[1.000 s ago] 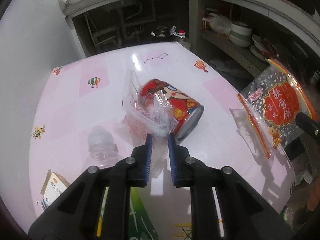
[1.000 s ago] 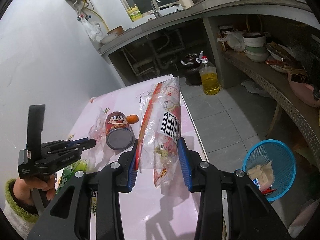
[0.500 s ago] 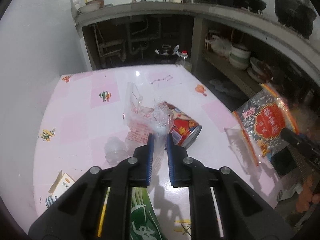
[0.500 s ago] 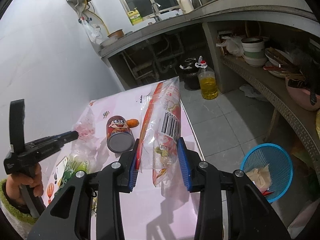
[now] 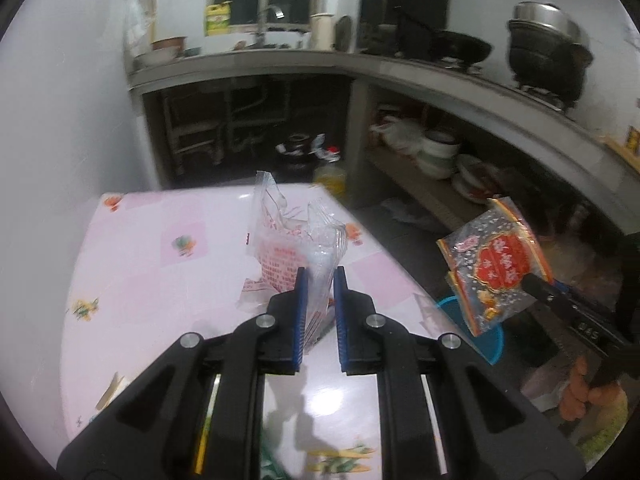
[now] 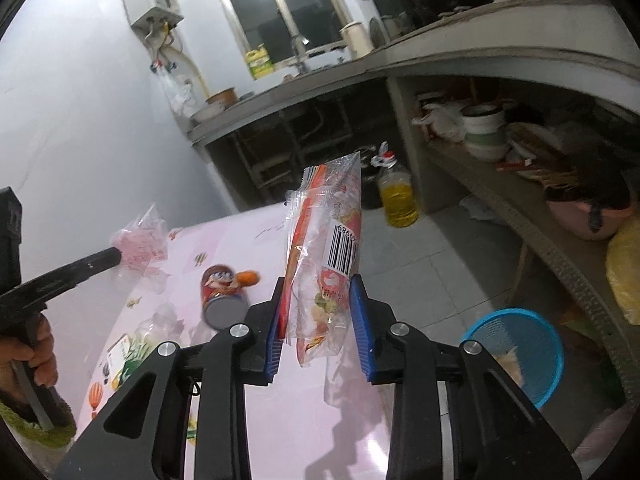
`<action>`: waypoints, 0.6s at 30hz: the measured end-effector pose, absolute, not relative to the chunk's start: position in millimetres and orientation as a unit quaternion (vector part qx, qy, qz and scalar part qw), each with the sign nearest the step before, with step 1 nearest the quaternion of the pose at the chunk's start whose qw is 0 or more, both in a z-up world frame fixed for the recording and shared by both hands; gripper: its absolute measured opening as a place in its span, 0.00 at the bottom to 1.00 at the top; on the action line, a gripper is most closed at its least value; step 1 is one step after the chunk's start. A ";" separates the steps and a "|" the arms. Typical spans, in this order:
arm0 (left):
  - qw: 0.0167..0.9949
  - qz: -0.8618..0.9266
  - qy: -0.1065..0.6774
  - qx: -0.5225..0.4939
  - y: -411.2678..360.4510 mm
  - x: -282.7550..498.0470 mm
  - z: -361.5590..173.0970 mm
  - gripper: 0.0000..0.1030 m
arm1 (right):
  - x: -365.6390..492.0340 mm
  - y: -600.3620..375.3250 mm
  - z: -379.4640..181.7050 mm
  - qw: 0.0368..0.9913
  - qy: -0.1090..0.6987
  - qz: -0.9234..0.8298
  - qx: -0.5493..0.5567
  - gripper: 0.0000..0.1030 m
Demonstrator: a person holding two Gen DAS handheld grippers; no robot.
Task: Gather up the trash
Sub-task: 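Carry the zip bag and plastic bag toward the blue wastebasket with both tools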
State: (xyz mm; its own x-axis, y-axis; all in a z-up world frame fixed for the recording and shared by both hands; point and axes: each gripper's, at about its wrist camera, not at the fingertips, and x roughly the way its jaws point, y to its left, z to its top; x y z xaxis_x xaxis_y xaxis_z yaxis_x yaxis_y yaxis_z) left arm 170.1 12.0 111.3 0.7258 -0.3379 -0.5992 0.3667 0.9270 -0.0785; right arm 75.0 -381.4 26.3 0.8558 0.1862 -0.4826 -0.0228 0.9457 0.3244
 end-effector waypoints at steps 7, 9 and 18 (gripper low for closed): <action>0.902 -0.297 0.311 0.023 -55.5 172.2 126.5 0.11 | 48.5 -442.1 34.3 0.953 0.244 -0.032 0.175 0.28; 0.888 -0.331 0.319 0.023 -80.5 174.9 124.3 0.11 | 40.7 -457.6 31.9 0.951 0.243 -0.056 0.181 0.28; 0.769 -0.447 0.458 -0.018 -205.5 203.9 55.4 0.11 | 23.0 -526.7 -21.3 0.918 0.292 -0.156 0.221 0.28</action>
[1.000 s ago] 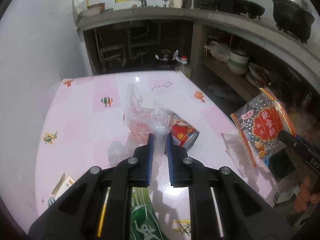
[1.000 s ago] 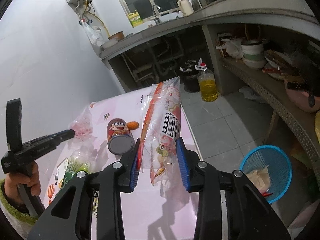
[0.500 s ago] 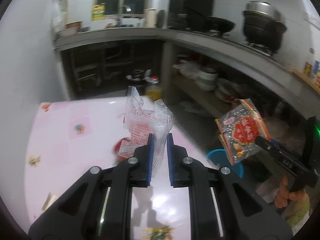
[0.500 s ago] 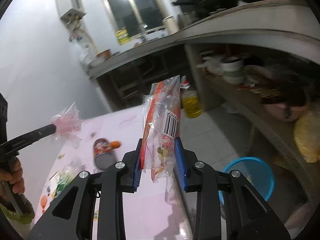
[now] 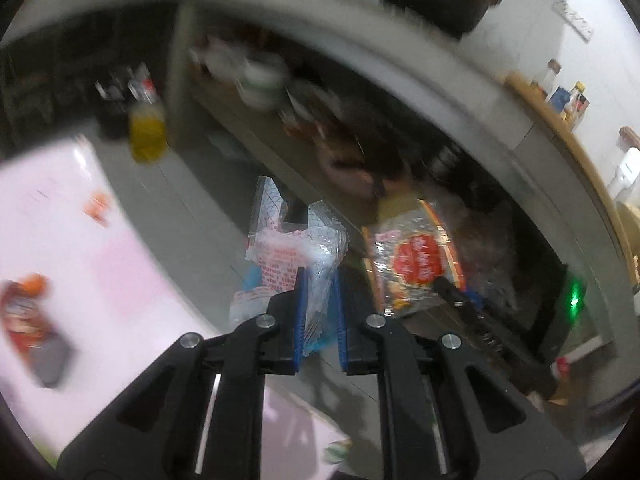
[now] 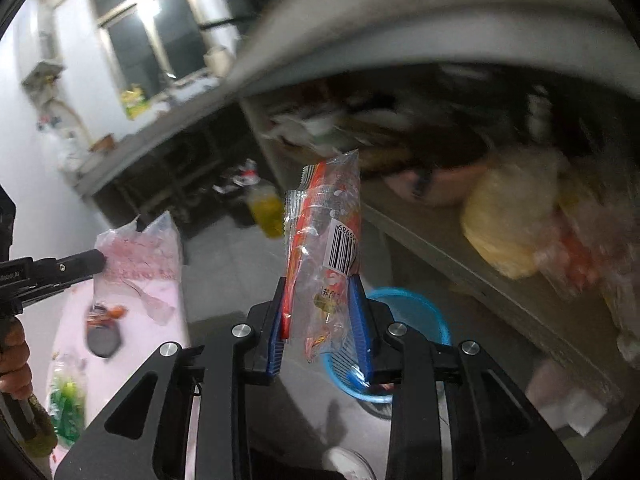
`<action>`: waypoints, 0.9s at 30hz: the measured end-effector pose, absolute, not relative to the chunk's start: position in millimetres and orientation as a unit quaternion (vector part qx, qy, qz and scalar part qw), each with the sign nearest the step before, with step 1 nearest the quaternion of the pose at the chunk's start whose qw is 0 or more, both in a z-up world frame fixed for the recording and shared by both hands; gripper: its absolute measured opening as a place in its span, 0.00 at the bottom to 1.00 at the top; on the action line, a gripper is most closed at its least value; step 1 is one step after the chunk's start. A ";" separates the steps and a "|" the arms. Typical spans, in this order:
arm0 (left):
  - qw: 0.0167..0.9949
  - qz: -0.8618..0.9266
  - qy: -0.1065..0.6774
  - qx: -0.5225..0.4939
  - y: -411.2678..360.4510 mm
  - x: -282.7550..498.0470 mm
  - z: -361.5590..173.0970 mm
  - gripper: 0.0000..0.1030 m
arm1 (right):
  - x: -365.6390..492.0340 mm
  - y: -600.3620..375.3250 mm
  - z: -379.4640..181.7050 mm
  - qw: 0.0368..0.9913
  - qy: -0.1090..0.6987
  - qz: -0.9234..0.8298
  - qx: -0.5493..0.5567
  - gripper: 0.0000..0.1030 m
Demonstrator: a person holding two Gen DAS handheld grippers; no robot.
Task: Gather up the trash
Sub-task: 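Carry the zip bag and plastic bag toward the blue wastebasket with both tools, then open both tools over the blue wastebasket to drop the bags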
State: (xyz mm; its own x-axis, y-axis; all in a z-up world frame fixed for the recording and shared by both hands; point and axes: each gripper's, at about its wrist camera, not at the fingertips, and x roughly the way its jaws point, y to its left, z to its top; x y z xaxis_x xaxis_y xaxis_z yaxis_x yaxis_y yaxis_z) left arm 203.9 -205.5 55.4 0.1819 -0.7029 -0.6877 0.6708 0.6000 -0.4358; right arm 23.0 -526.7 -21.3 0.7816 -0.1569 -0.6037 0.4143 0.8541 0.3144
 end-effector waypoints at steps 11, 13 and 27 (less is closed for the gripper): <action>0.704 -0.436 0.557 0.055 -332.8 226.9 -49.5 0.12 | 63.5 -576.1 -142.2 0.859 0.398 -0.181 0.268 0.28; 0.697 -0.437 0.565 0.061 -351.7 234.8 -63.5 0.14 | 76.9 -583.6 -158.9 0.853 0.408 -0.184 0.267 0.28; 0.722 -0.404 0.560 0.051 -350.6 255.8 -76.3 0.55 | 98.3 -606.1 -248.1 0.812 0.480 -0.195 0.269 0.62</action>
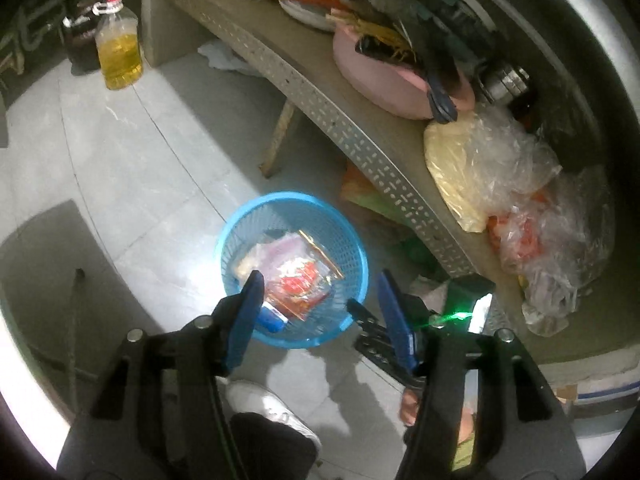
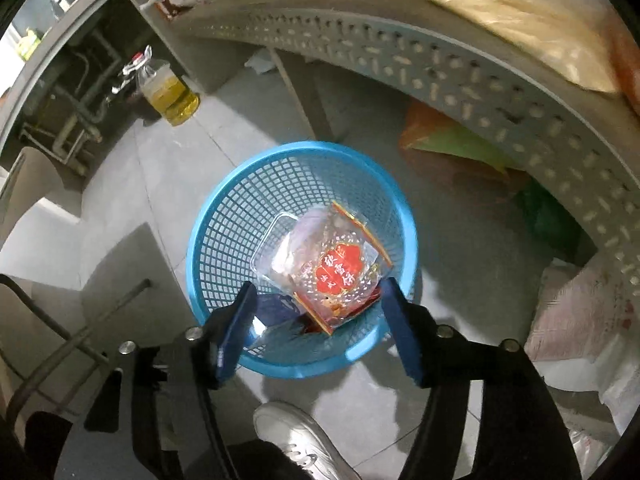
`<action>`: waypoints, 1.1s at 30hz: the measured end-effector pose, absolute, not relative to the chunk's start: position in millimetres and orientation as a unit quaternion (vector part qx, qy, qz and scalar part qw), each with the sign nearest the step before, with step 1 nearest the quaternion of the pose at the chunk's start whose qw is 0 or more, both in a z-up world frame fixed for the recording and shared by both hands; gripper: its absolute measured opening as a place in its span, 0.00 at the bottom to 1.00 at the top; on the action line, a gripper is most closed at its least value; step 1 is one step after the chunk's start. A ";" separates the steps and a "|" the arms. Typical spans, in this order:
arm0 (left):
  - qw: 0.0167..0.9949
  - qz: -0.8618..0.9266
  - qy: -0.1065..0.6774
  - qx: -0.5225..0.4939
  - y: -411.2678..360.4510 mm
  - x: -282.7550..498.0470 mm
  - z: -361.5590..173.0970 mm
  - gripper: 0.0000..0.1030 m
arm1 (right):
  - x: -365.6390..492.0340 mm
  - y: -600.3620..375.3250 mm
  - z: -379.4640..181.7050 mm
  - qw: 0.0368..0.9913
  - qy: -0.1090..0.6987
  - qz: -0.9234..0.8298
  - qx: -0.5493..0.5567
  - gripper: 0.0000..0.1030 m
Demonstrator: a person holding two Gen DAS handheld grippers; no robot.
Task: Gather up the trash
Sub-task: 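Open both tools over the blue wastebasket to drop the bags, then move both tools back over the table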
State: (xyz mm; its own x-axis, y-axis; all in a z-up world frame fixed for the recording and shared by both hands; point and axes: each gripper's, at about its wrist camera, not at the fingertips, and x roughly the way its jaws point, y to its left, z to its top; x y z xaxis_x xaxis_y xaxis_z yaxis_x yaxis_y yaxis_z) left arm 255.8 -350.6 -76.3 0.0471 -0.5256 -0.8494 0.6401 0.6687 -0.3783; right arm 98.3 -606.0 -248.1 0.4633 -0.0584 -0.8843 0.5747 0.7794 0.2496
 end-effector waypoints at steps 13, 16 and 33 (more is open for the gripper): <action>0.770 -0.409 0.490 0.014 -265.1 225.4 -2.4 0.62 | 62.6 -580.1 -182.2 0.844 0.445 -0.178 0.241 0.74; 0.783 -0.403 0.474 0.011 -234.9 213.3 12.1 0.63 | 60.5 -568.3 -161.2 0.854 0.437 -0.156 0.237 0.74; 0.874 -0.274 0.401 -0.008 -26.2 148.0 40.9 0.68 | 109.0 -460.3 -37.6 0.889 0.398 0.073 0.214 0.78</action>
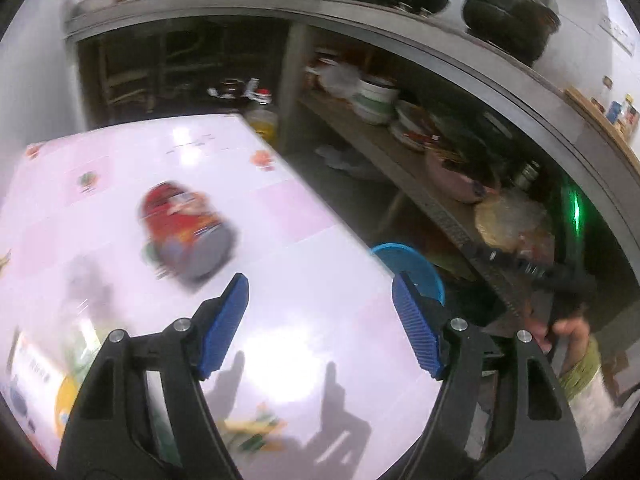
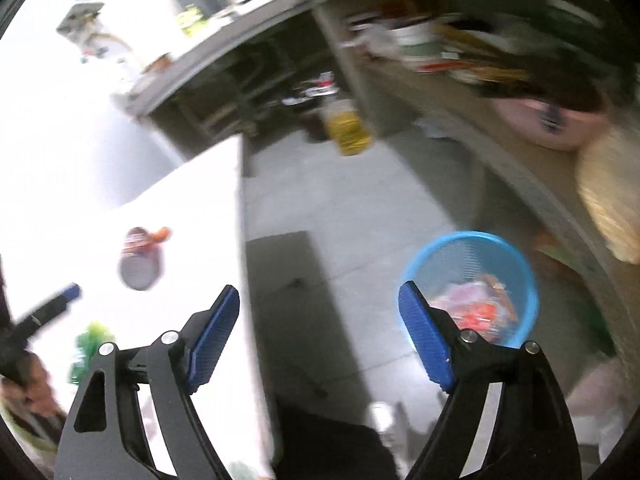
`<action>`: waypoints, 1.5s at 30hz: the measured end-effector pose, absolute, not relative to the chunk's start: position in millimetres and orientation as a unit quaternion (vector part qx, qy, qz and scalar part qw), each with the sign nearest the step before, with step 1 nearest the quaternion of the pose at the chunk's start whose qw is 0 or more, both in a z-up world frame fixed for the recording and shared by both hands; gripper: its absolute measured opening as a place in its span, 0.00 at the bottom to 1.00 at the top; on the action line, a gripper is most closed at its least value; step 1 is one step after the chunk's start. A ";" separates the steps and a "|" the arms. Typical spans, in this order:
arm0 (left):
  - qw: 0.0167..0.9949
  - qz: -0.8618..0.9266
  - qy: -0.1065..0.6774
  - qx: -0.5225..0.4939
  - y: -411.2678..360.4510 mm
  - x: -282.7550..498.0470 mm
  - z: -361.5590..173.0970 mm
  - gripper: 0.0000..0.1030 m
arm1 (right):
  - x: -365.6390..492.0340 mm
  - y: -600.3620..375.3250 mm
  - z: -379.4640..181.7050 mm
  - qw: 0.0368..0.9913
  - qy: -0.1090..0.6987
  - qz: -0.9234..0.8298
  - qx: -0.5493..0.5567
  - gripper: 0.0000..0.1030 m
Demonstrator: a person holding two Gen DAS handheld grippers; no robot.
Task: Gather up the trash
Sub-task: 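Move both tools back over the table, then grasp the red cartoon drink can with the right tool and lift it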
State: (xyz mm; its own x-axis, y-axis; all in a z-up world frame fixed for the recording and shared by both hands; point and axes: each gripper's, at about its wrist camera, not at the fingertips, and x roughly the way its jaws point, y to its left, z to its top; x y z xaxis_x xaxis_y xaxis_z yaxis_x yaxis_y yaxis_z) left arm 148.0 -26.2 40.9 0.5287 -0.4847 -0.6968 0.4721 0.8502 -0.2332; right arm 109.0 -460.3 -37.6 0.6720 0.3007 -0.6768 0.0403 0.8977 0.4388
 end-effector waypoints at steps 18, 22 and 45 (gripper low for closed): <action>0.896 -0.222 0.380 -0.050 70.3 110.2 39.5 0.68 | 286.0 -212.5 -8.1 0.778 0.565 0.257 0.096 0.80; 0.897 -0.217 0.380 -0.057 86.6 101.2 37.5 0.68 | 303.5 -187.0 -24.2 0.752 0.606 0.252 0.060 0.80; 0.905 -0.200 0.369 -0.069 132.6 65.4 33.5 0.68 | 219.4 -206.4 -9.8 0.848 0.483 0.217 -0.022 0.60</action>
State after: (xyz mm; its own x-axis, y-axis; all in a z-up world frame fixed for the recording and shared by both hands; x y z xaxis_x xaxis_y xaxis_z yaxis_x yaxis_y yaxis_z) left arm 65.4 132.6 33.5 0.6468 -0.4137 -0.6407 0.3115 0.9101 -0.2732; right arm 219.4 -206.4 -9.8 0.4400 0.3471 -0.8282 -0.3898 0.9047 0.1721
